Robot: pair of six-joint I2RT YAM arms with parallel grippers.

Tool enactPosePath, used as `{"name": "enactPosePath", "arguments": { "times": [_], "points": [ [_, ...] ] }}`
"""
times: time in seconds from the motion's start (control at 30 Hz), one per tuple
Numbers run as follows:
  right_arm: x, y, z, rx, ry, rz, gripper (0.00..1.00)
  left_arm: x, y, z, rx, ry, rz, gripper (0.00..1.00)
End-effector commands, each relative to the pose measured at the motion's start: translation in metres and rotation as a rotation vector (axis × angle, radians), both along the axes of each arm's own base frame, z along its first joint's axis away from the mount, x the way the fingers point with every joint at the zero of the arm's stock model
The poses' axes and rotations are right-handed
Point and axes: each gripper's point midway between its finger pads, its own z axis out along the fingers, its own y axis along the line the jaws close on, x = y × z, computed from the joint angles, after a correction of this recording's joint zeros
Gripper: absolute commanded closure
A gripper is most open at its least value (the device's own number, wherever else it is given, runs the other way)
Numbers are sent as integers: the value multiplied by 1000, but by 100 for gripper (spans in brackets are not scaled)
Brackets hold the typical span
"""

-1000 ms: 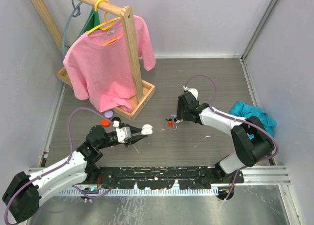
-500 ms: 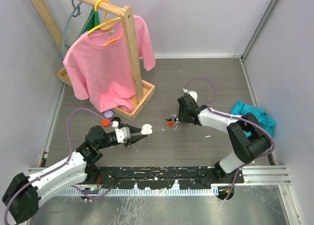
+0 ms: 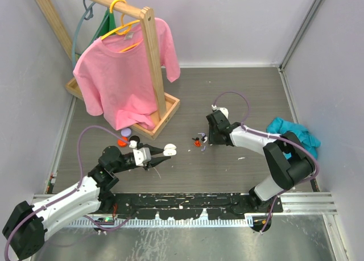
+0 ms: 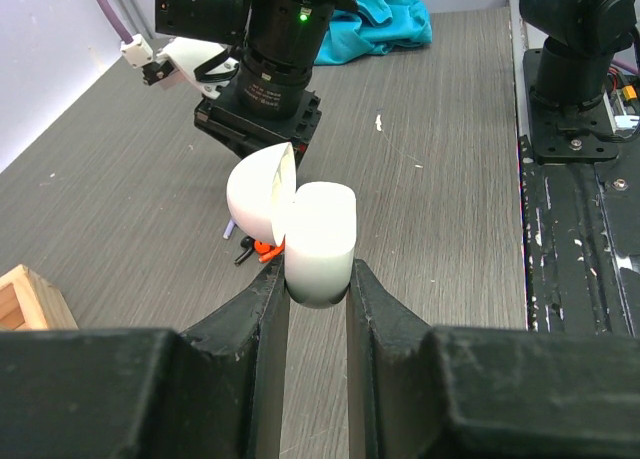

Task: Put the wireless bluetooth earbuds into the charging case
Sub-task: Pick up the earbud from the center of the board.

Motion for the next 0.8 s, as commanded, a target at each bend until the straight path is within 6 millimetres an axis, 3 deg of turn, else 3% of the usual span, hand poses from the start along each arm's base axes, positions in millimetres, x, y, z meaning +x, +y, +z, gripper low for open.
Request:
{"name": "enactPosePath", "arguments": {
  "times": [0.0,0.37,0.57,0.77],
  "points": [
    [0,0,14,0,-3,21,65,0,0,13,-33,-37,0,100],
    [-8,-8,14,-42,37,31,62,-1,-1,13,-34,-35,-3,100],
    [-1,5,25,14,28,56,58,-1,0,13,-35,-35,-2,100],
    [6,6,21,12,46,48,58,-1,0,13,-35,-34,-1,100]
  ]
}}
